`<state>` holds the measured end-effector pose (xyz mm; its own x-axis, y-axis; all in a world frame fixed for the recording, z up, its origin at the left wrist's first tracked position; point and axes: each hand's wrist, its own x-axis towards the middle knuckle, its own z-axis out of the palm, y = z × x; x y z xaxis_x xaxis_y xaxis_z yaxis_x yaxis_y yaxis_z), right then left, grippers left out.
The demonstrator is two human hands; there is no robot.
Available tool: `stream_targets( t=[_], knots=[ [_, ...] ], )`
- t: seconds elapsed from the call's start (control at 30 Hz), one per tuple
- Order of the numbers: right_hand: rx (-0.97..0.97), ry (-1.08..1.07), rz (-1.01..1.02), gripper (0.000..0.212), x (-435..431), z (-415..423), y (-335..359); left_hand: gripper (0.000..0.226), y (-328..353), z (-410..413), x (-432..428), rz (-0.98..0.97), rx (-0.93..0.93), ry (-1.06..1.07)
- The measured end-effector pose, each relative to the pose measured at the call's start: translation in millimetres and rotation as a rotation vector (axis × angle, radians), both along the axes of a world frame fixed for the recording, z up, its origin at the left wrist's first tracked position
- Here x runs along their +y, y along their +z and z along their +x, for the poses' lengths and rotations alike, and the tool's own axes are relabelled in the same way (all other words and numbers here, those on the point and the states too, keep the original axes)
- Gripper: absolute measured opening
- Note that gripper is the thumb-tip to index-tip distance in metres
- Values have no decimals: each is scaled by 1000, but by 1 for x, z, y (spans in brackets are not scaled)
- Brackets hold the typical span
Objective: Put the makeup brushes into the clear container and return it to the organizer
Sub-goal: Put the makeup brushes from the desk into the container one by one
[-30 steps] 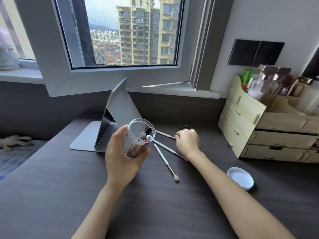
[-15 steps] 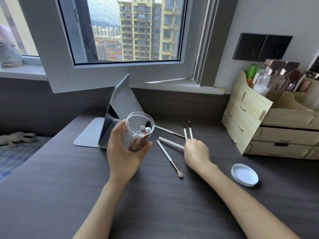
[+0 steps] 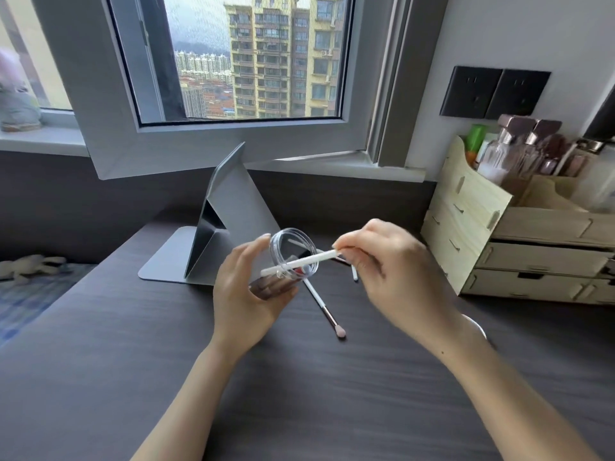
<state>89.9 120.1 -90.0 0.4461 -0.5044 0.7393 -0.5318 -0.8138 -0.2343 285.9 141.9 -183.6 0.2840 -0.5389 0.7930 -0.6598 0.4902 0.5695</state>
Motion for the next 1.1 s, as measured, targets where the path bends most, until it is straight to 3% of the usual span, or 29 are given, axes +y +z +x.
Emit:
stream_targets(
  t=[0.07, 0.17, 0.27, 0.4, 0.47, 0.53, 0.63, 0.67, 0.8, 0.87, 1.0, 1.1],
  knots=[
    [102, 81, 15, 26, 1, 10, -8, 68, 0, -1, 0, -3, -172, 55],
    [153, 185, 86, 27, 4, 24, -20, 68, -2, -5, 0, 8, -247, 46],
    [-19, 200, 253, 12, 4, 29, -23, 71, -4, -5, -1, 40, -193, 10],
    [-342, 218, 390, 7, -1, 21, -19, 75, -3, -3, -1, 59, -54, 20],
    [-489, 114, 454, 9, -11, 16, -26, 77, -3, -1, -1, 65, 36, 38],
    [-250, -133, 489, 13, -24, 13, -43, 75, -3, 0, -2, 64, 130, 35],
    [401, -354, 663, 29, -28, 15, -74, 71, -2, 2, -1, 42, 236, 17],
    [486, -357, 700, 29, -27, 17, -81, 71, -3, 3, -2, 40, 243, 16],
    [532, -394, 624, 30, -31, 19, -91, 73, -3, 2, -2, 49, 264, -1],
    [377, -424, 626, 27, -35, 17, -91, 74, -3, 1, -2, 52, 237, 20],
    [-276, -348, 498, 7, -35, -5, -68, 73, -8, 4, -7, 46, 242, -42],
    [-662, -208, 458, 15, -23, -31, -38, 72, -9, 2, -6, 38, 186, -22]
  ],
)
